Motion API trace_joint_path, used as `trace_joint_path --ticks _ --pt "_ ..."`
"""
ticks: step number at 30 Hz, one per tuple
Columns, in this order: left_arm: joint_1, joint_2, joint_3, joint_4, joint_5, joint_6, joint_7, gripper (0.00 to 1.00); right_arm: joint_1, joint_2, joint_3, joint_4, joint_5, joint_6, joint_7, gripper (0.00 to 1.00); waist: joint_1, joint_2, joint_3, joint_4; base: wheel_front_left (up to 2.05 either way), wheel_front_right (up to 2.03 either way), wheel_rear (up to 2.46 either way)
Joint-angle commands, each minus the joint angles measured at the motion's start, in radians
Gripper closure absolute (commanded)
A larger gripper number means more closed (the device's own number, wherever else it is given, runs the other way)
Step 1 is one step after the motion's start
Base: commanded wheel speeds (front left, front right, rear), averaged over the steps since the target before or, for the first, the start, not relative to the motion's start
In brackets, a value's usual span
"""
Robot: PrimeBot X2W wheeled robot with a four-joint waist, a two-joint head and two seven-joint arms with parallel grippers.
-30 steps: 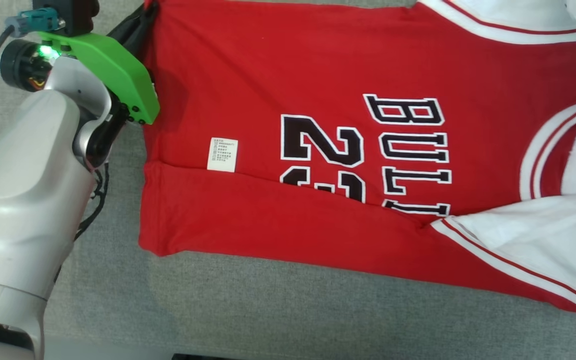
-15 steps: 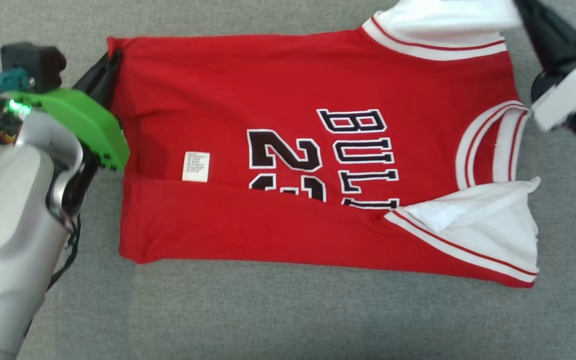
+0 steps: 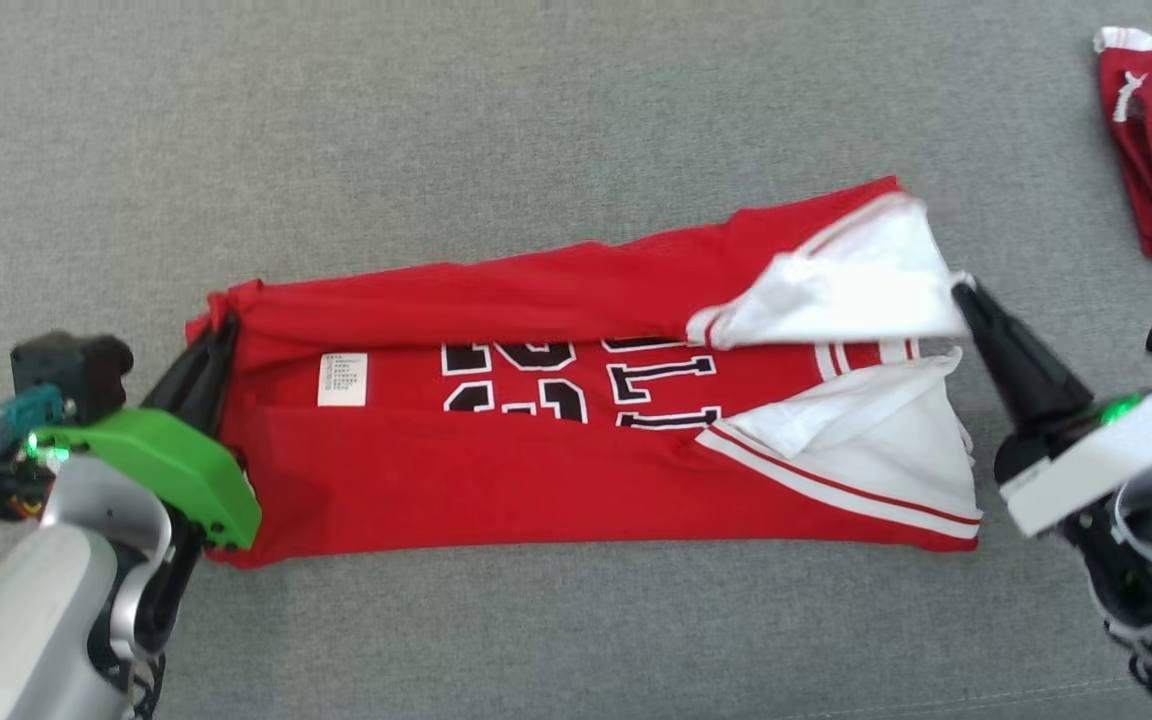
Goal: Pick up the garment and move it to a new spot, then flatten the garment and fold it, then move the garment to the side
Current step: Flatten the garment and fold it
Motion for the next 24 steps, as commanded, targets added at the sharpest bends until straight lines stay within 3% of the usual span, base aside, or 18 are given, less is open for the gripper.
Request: trace_joint_path --ticks 1,4,5,6,7,8,9,12,13,16,24 --pt "0.036 0.018 0.007 -0.017 -0.010 0.015 0.004 1.00 0.041 0.014 -0.013 -0.014 0.000 0.000 -0.011 1.00 0.0000 0.0000 -0.020 -0.017 0.00 0.00 0.00" --pt "0.091 0.025 0.010 -0.052 -0.029 0.037 0.015 1.00 0.114 0.037 -0.036 -0.025 -0.006 0.000 -0.015 1.00 0.0000 0.0000 -0.028 -0.025 0.00 0.00 0.00" --pt "0.107 0.027 0.009 -0.063 -0.036 0.043 0.019 0.95 0.136 0.049 -0.040 -0.032 -0.009 0.000 -0.014 1.00 0.0000 0.0000 -0.030 -0.027 0.00 0.00 0.00" --pt "0.118 0.028 0.010 -0.068 -0.041 0.048 0.019 0.71 0.152 0.057 -0.041 -0.037 -0.012 0.000 -0.008 1.00 0.0000 0.0000 -0.031 -0.028 0.00 0.00 0.00" --pt "0.131 0.029 0.011 -0.073 -0.044 0.054 0.019 0.36 0.170 0.065 -0.043 -0.043 -0.018 0.000 -0.001 0.69 0.0000 0.0000 -0.032 -0.030 0.00 0.00 0.00" --pt "0.140 0.027 0.013 -0.076 -0.047 0.058 0.015 0.00 0.183 0.071 -0.047 -0.045 -0.027 0.000 -0.002 0.19 0.0000 0.0000 -0.033 -0.031 0.00 0.00 0.00" --pt "0.151 0.024 0.017 -0.078 -0.048 0.066 0.006 0.00 0.198 0.079 -0.052 -0.048 -0.040 0.000 -0.003 0.00 0.0000 0.0000 -0.035 -0.032 0.00 0.00 0.00" --pt "0.181 0.011 0.038 -0.092 -0.038 0.098 -0.043 0.00 0.229 0.110 -0.077 -0.065 -0.097 0.000 -0.012 0.00 0.0000 0.0000 -0.044 -0.038 0.00 0.00 0.00" --pt "0.204 -0.003 0.071 -0.104 -0.021 0.145 -0.116 0.00 0.252 0.133 -0.117 -0.075 -0.166 0.000 -0.022 0.00 0.0000 0.0000 -0.051 -0.043 0.00 0.00 0.00" --pt "0.239 -0.027 0.091 -0.126 0.021 0.203 -0.216 0.00 0.277 0.193 -0.198 -0.103 -0.290 0.000 -0.032 0.00 0.0000 0.0000 -0.065 -0.051 0.00 0.00 0.00" --pt "0.263 -0.082 0.107 -0.213 0.179 0.304 -0.299 0.00 0.315 0.324 -0.378 -0.216 -0.548 0.000 -0.020 0.00 0.0000 0.0000 -0.101 -0.057 0.00 0.00 0.00"
